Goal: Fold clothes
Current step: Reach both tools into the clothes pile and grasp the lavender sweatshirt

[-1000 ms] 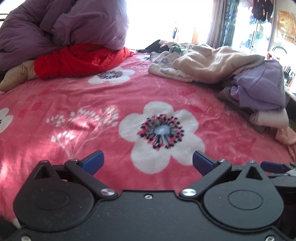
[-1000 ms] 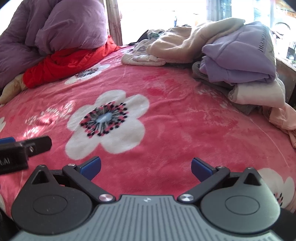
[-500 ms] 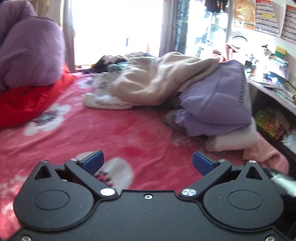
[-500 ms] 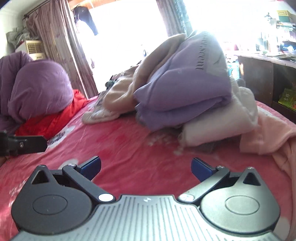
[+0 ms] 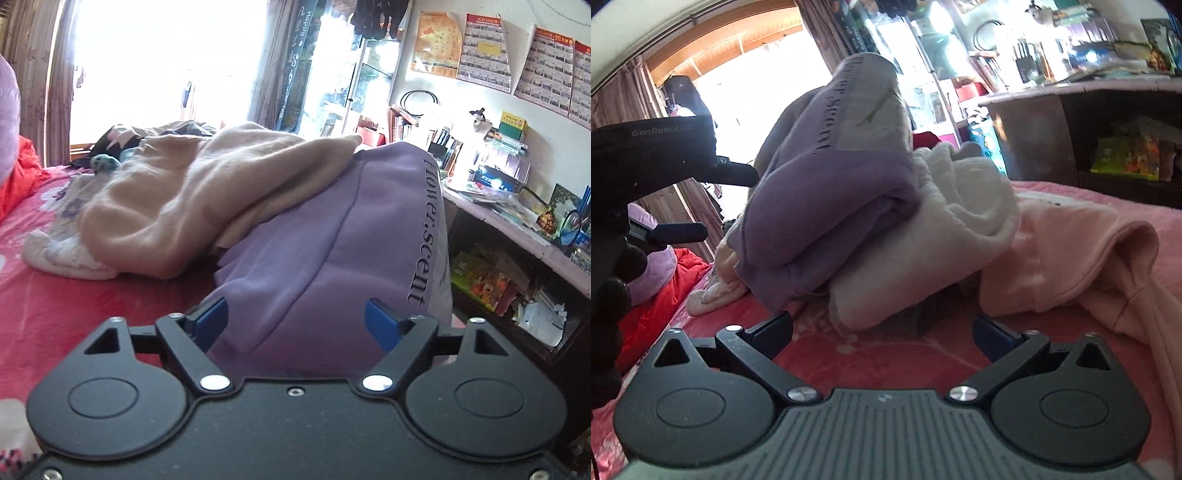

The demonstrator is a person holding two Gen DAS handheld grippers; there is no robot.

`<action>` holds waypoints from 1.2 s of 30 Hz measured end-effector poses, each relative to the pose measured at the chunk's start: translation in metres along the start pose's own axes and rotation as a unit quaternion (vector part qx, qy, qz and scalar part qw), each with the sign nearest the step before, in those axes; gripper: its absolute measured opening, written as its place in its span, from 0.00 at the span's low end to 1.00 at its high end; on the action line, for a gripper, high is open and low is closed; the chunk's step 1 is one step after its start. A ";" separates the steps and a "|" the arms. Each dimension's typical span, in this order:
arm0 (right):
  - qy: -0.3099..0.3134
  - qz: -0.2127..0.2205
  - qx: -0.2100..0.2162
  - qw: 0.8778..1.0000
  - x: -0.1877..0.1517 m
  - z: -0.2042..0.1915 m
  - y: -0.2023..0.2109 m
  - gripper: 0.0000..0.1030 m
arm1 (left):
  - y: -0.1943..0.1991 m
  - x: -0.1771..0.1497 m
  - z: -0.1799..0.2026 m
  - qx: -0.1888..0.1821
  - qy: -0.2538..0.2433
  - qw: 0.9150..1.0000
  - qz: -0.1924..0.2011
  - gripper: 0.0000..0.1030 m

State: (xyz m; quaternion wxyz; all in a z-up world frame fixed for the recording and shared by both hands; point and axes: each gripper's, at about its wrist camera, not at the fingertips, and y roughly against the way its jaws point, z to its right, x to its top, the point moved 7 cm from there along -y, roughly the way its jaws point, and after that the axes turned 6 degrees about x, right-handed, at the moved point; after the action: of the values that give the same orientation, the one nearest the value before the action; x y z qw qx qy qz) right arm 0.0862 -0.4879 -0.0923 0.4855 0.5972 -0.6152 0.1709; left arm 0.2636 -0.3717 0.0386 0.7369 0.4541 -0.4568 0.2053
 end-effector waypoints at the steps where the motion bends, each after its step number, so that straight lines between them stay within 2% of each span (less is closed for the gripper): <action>1: -0.004 0.000 -0.002 1.000 -0.001 0.002 -0.001 1.00 | -0.006 0.000 0.004 -0.007 0.002 1.000 -0.002 0.75; 3: -0.012 0.002 -0.004 1.000 -0.001 0.006 -0.002 1.00 | -0.016 -0.001 0.010 -0.016 0.004 1.000 -0.008 0.70; 4: -0.014 0.003 -0.006 1.000 -0.002 0.007 -0.002 1.00 | -0.019 -0.003 0.013 -0.015 0.001 1.000 -0.013 0.63; 5: -0.016 0.002 -0.009 1.000 -0.002 0.008 -0.003 1.00 | -0.022 -0.004 0.015 -0.010 -0.005 1.000 -0.017 0.41; 7: -0.019 0.003 -0.013 1.000 -0.002 0.010 -0.006 1.00 | -0.028 -0.006 0.018 0.001 -0.015 1.000 -0.024 0.13; 8: -0.021 0.003 -0.015 1.000 -0.001 0.012 -0.007 1.00 | -0.028 -0.006 0.018 0.005 -0.016 1.000 -0.025 0.08; 13: -0.036 0.009 -0.021 0.999 -0.001 0.016 -0.005 1.00 | -0.010 0.009 0.022 -0.016 -0.009 1.000 -0.004 0.02; 18: -0.036 0.020 -0.027 0.999 0.002 0.021 0.002 1.00 | 0.049 0.058 0.038 -0.063 0.003 0.995 0.072 0.01; 22: -0.050 0.030 -0.038 0.998 0.004 0.032 0.009 1.00 | 0.103 0.109 0.047 -0.071 0.001 0.988 0.135 0.01; 29: -0.058 0.039 -0.046 0.996 0.006 0.041 0.017 1.00 | 0.190 0.174 0.017 -0.028 0.019 0.974 0.224 0.00; 36: -0.050 0.027 -0.033 0.998 0.002 0.030 0.014 1.00 | 0.263 0.191 -0.022 0.024 0.000 0.962 0.272 0.00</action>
State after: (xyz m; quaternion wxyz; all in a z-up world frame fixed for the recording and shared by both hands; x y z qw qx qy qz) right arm 0.0615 -0.5093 -0.0999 0.4690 0.5715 -0.6601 0.1334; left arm 0.1810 -0.2419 0.3257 0.6420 0.3303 -0.5579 0.4091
